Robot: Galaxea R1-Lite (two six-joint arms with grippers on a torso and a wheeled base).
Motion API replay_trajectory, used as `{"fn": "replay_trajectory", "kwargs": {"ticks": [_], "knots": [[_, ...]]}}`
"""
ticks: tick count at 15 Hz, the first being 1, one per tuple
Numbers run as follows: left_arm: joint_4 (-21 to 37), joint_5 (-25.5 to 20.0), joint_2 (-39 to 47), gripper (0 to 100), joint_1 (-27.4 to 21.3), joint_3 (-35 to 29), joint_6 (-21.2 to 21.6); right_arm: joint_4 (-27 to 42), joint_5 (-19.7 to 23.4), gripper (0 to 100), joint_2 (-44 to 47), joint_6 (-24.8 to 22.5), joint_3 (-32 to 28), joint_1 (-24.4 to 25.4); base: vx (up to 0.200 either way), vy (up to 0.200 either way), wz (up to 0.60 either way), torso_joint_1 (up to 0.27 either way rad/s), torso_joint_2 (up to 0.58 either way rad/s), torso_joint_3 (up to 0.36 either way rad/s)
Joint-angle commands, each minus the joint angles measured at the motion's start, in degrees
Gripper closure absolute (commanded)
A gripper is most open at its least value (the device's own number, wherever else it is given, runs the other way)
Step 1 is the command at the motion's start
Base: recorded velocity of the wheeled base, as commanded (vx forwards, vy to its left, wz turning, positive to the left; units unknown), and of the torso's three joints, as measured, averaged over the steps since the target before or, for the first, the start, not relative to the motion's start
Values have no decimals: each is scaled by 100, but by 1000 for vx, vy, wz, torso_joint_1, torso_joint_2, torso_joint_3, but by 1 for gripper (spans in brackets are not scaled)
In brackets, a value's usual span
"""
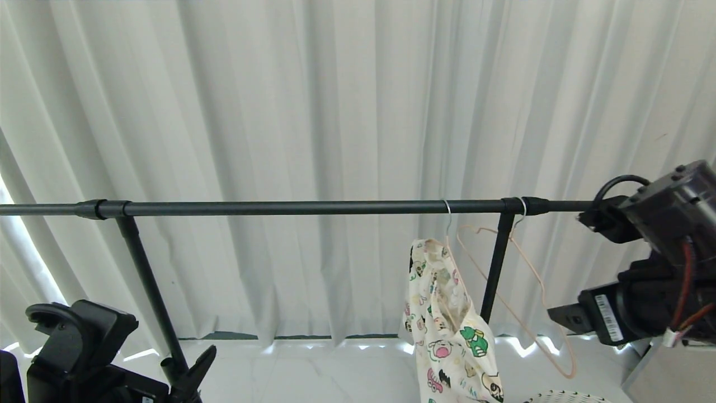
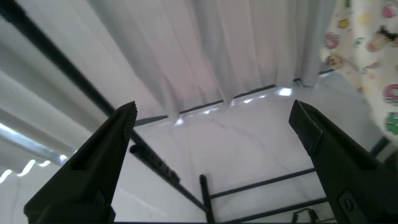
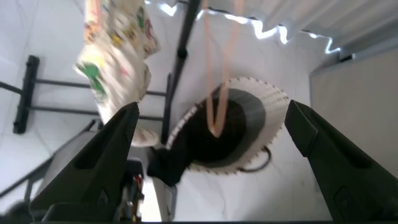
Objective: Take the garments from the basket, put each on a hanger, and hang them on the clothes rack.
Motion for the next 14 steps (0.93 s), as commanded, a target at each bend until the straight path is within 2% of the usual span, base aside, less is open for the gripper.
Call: {"fn": "replay_trajectory", "kwargs": {"ticks": [1, 4, 7, 14], "knots": [[-3, 6, -11, 0, 352, -19, 134, 462, -11, 0, -820, -10, 11, -67, 0, 0, 0, 0, 0, 0], [-3, 15, -20, 0, 660, -98, 204, 1077, -20, 0, -1189, -1, 29, -304, 0, 0, 0, 0, 0, 0], [-3, 15, -160, 0, 748, -116, 257, 1086, -20, 0, -1215, -1, 46, -498, -200, 0, 0, 4, 7, 5], [-3, 6, -292, 0, 888, -98, 283, 1077, -73, 0, -1356, -1, 574, -498, -200, 0, 0, 0, -1, 4]]}}
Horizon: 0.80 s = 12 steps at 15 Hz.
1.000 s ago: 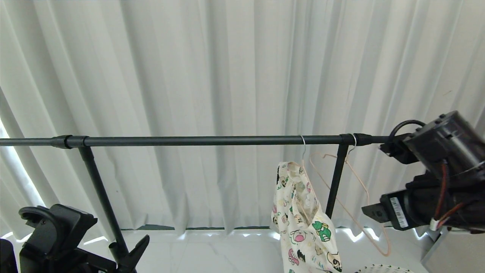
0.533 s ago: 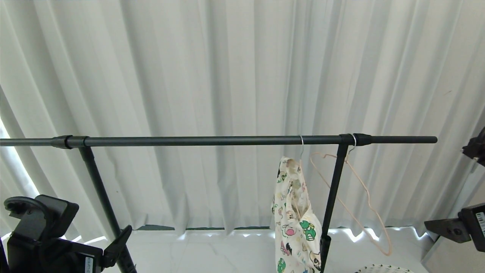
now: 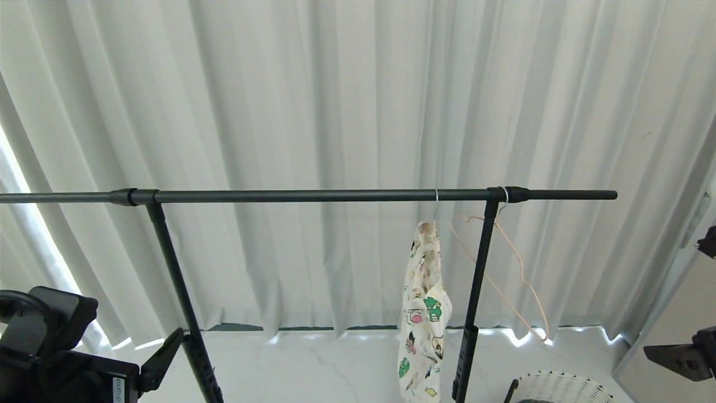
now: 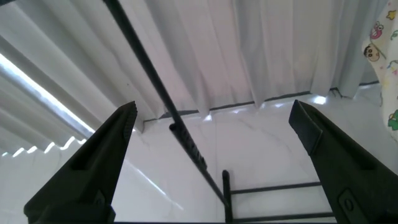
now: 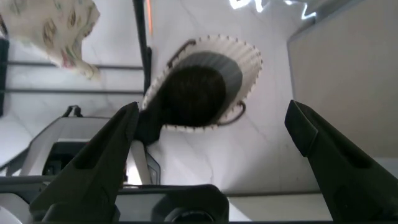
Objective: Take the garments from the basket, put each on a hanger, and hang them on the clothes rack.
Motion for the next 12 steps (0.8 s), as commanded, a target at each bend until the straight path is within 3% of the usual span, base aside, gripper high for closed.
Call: {"fn": "replay_trajectory", "kwargs": {"ticks": [1, 8, 12], "knots": [[0, -1, -23, 0, 23, -7, 2, -2, -3, 0, -13, 1, 43, 2, -200, 0, 0, -2, -2, 2], [0, -1, -49, 0, 23, -7, 2, -2, -127, 0, -66, 1, 193, 2, -200, 0, 0, 2, 2, 0], [0, -10, -163, 0, 14, 11, 2, -19, -135, 0, -84, 1, 307, 2, 0, 0, 0, 0, 0, 0]]}}
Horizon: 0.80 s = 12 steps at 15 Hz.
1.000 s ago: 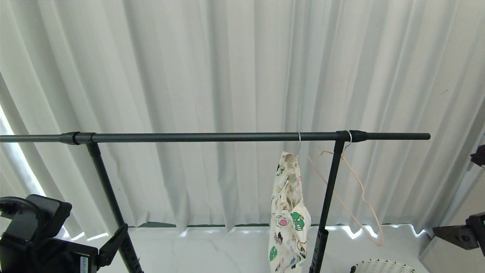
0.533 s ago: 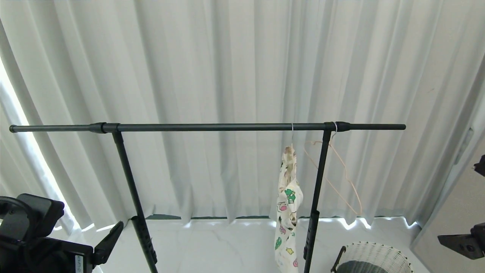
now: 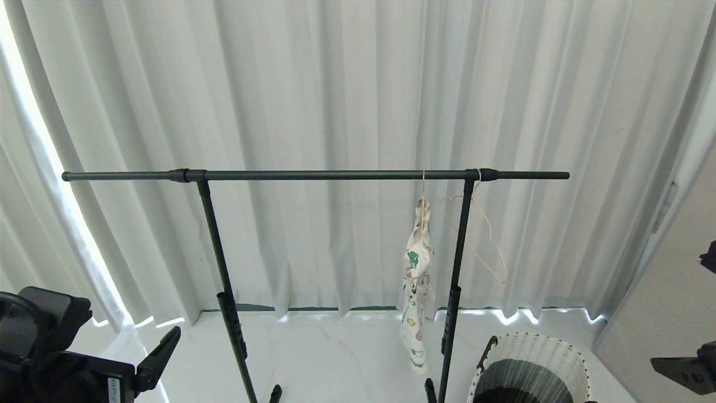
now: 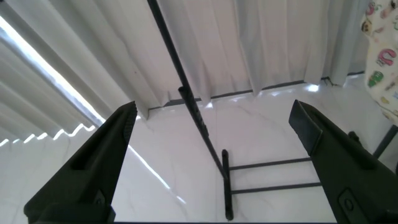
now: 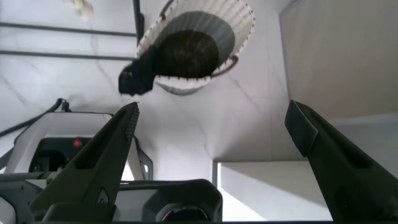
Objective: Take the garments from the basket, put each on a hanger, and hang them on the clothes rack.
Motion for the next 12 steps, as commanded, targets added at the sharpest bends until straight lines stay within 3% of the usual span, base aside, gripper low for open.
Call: {"fn": "replay_trajectory", "kwargs": {"ticks": [1, 9, 12], "knots": [[-3, 3, -44, 0, -2, -3, -1, 3, -2, 0, 21, -4, 21, 2, 0, 0, 0, 0, 0, 0], [-3, 3, -61, 0, -2, -29, -1, -94, -2, 0, -14, -30, 135, 2, 0, 0, 0, 0, 0, 0], [-3, 3, -114, 0, -2, -21, -1, -94, -2, 0, -49, -48, 152, 2, 0, 0, 0, -159, 359, 188]]}}
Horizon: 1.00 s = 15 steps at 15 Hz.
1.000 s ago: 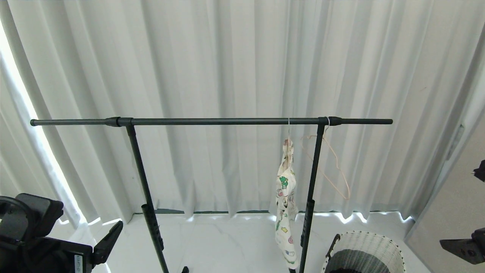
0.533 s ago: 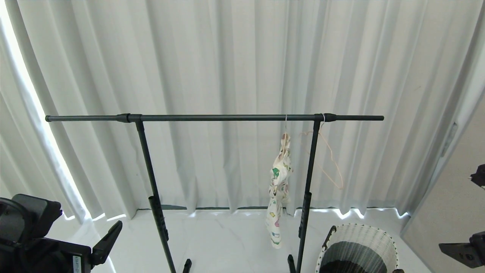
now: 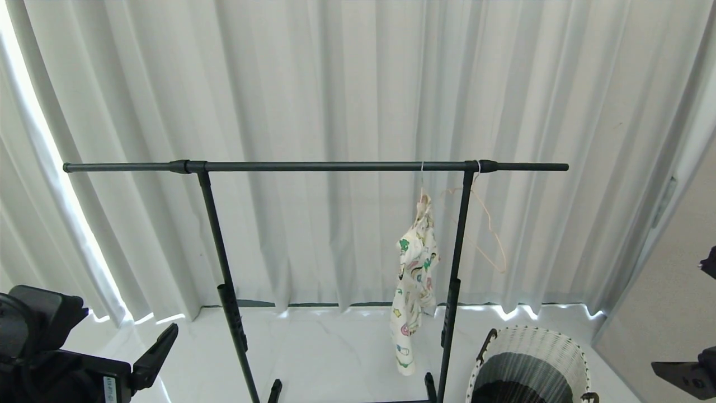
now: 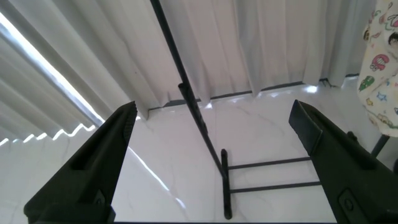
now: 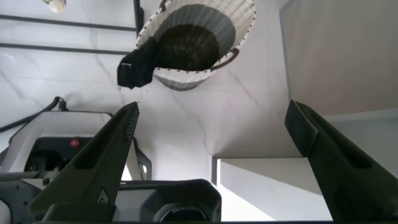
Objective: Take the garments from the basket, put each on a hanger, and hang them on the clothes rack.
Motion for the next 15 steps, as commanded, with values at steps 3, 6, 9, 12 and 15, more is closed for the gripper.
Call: {"fn": "replay_trajectory", "kwargs": {"ticks": [3, 6, 9, 12, 15], "knots": [[0, 1, -117, 0, 3, 4, -1, -7, -10, 0, -125, -175, 88, 11, 0, 0, 0, -245, 541, 284], [0, 1, -178, 0, 3, 30, -1, -24, -10, 0, -239, -298, 202, 11, 0, 0, 0, -258, 551, 300], [0, 1, -213, 0, -14, 39, -1, -261, -10, 0, -344, -491, 413, 11, 0, 0, 0, -235, 530, 292], [0, 1, -257, 0, -14, 48, 17, -411, -10, 0, -327, -561, 474, 11, 0, 0, 0, -220, 514, 286], [0, -8, -310, 0, -14, 109, 157, -464, -10, 0, -336, -561, 641, 2, 0, 0, 0, -217, 499, 289]]}}
